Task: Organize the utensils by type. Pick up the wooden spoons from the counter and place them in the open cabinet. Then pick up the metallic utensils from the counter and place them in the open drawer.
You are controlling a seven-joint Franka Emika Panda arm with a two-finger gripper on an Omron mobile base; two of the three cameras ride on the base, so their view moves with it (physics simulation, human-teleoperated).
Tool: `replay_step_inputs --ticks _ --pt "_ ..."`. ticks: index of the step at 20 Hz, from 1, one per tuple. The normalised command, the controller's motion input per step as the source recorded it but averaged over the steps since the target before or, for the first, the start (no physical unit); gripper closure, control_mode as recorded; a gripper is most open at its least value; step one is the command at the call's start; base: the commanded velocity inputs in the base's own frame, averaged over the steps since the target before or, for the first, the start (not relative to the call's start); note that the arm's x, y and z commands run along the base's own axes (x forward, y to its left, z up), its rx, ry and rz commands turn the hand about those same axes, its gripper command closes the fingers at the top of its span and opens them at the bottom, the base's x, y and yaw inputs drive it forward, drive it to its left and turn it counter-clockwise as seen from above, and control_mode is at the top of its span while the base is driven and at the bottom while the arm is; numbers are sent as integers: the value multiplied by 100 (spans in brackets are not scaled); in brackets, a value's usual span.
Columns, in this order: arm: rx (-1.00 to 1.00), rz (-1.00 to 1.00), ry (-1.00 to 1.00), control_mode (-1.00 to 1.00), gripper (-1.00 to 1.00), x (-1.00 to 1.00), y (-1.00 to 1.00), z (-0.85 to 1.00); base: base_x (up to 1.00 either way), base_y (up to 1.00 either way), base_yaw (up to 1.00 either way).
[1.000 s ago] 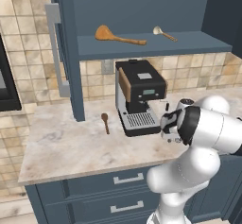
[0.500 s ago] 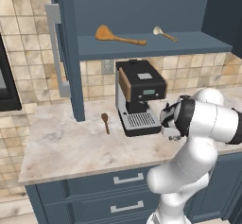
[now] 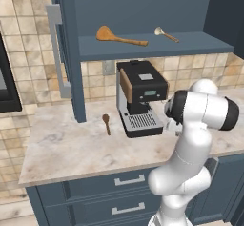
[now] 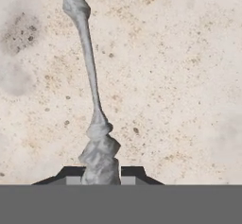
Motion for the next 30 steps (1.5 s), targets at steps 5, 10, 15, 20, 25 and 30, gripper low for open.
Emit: replay_step_inputs --ticks 5,10,15,20,25,30 --pt "0 -4 -17 -100 100 0 -19 -27 0 0 0" --pt "-3 0 -23 -100 100 0 0 -3 0 0 0" --pt "-10 0 -29 -100 100 0 0 1 0 0 0" --pt "-2 0 -11 -100 100 0 0 25 0 0 0" --pt "-1 0 0 -100 100 0 -2 52 0 0 0" --pt "-3 0 0 -100 100 -7 -2 61 0 0 0"
